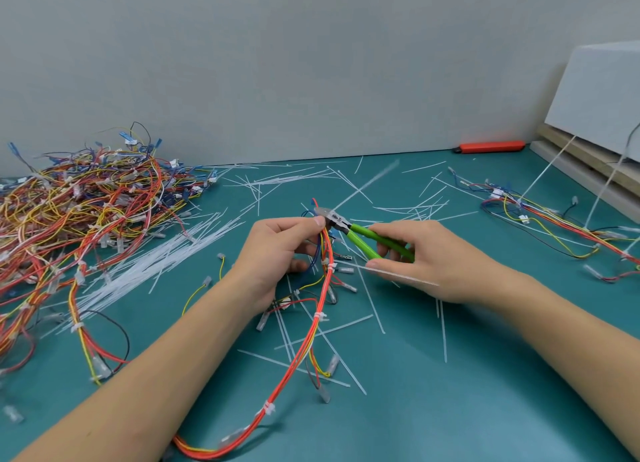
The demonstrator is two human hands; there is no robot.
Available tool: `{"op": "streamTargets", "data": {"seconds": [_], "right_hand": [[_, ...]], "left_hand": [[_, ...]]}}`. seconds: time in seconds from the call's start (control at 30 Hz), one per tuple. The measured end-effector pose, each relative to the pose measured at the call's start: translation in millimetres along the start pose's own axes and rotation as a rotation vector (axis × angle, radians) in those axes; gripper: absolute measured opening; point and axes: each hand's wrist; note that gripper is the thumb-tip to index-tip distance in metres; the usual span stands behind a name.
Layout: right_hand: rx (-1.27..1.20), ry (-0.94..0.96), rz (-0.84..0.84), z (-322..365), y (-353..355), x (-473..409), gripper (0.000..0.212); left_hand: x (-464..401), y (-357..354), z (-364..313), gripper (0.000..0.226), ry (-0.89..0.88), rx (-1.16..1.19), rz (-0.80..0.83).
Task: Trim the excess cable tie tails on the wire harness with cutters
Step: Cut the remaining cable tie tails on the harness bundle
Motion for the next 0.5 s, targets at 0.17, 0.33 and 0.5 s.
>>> {"op": "streamTargets", "data": {"seconds": [0.17,0.33,0.5], "right_hand": [[0.031,-0.011,-0.043,-3,1,0,0.039],[0.090,-0.027,-0.045,-4,-8,0,0.075],[0.050,0.009,-0.043,-2,-6,0,0.046]], "left_hand": [[1,-2,-1,0.015,-0.003,0.000,0.003],[1,-1,-1,0.016,0.001,0.002,-0.001],[1,-2,-1,0.015,-0.001,0.002,-0.005]]}}
Point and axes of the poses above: each hand's wrist, its own x-axis away from the middle knuckle, its own y-axis out of the back of the hand, z = x × y, and after that the axes turned 4 degrees about -x, right-handed
